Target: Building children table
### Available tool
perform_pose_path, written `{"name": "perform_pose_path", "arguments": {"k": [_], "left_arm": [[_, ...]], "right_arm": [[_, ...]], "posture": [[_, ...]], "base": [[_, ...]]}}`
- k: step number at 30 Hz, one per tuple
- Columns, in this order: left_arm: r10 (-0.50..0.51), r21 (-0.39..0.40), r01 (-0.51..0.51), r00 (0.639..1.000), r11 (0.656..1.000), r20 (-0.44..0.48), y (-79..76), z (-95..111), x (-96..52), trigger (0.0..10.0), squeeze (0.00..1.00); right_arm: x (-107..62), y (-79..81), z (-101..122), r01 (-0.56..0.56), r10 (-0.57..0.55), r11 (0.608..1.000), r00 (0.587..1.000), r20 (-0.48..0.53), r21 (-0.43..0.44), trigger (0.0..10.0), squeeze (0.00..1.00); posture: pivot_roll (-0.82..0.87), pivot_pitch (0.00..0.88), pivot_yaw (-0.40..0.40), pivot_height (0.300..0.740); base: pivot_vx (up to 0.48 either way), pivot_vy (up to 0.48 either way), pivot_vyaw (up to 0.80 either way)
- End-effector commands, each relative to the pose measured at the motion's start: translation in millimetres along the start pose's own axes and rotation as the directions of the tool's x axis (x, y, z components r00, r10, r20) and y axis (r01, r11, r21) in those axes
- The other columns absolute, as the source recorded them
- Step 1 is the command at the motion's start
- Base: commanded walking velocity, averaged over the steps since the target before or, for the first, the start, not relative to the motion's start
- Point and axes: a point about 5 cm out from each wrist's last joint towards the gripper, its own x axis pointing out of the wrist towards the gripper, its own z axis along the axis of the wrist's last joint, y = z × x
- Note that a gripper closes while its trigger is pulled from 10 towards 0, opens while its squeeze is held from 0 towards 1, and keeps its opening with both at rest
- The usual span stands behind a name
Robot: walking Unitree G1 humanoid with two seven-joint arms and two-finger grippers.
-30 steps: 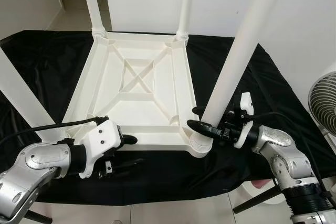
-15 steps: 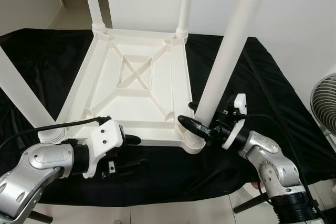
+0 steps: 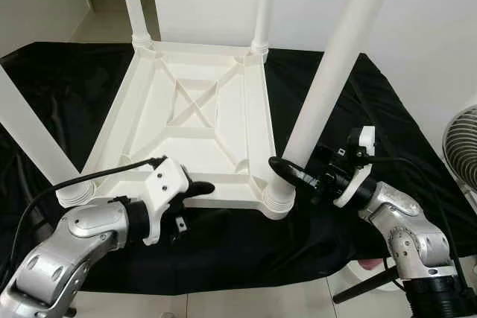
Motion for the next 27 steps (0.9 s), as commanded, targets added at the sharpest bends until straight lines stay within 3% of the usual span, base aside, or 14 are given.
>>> {"name": "perform_pose_path", "arguments": {"k": [1,8,14,15,16,17,21,27], "left_arm": [[0.047,-0.029,-0.048,0.999,0.998,-0.026,1.8,-5.9,5.4,10.0,0.0],[0.139,-0.067,-0.138,0.99,0.988,-0.001,8.4,-4.1,15.4,10.0,0.0],[0.228,-0.073,-0.228,0.974,0.971,-0.011,11.3,-1.6,20.2,10.0,0.0],[0.252,-0.077,-0.253,0.968,0.965,-0.021,10.8,-3.0,22.5,10.0,0.0],[0.252,-0.077,-0.253,0.968,0.965,-0.021,10.8,-3.0,22.5,10.0,0.0],[0.274,-0.077,-0.276,0.961,0.958,-0.033,8.4,-6.9,25.7,10.0,0.0],[0.271,-0.07,-0.274,0.961,0.959,-0.045,0.3,-13.0,30.6,10.0,0.0],[0.179,-0.055,-0.179,0.984,0.982,-0.019,-12.9,-13.2,32.1,10.0,0.0]], "right_arm": [[0.1,-1.3,-7.0,0.018,-0.018,1.0,0.999,-0.048,-0.012,10.0,0.0],[5.4,1.5,-11.7,-0.001,-0.003,0.999,0.997,-0.083,-0.048,10.0,0.0],[4.8,5.1,-13.2,-0.048,0.047,0.999,0.994,-0.096,-0.009,10.0,0.0],[4.4,6.3,-14.3,-0.051,0.049,0.999,0.994,-0.103,-0.016,3.8,0.0],[4.4,6.3,-14.3,-0.051,0.049,0.999,0.994,-0.103,-0.016,3.8,0.0],[4.4,7.5,-17.8,-0.035,0.033,0.999,0.994,-0.108,-0.014,0.0,0.0],[6.1,8.7,-26.7,0.025,-0.026,1.0,0.991,-0.13,-0.011,0.0,0.0],[11.0,10.0,-33.8,0.122,-0.123,0.992,0.98,-0.156,-0.014,0.0,0.0]], "posture": [[0.03,0.086,-0.002,0.74],[0.03,0.069,-0.002,0.74],[0.02,0.064,-0.004,0.74],[0.02,0.064,-0.006,0.74],[0.02,0.064,-0.006,0.74],[0.03,0.064,-0.019,0.74],[0.03,0.063,-0.035,0.74],[0.04,0.062,-0.053,0.74]], "base": [[0.0,0.0,0.0],[0.0,0.0,0.0],[0.0,0.0,0.0],[0.0,0.0,0.0],[0.0,0.0,0.0],[0.0,0.0,0.0],[0.0,0.0,0.0],[0.0,0.0,0.0]]}}
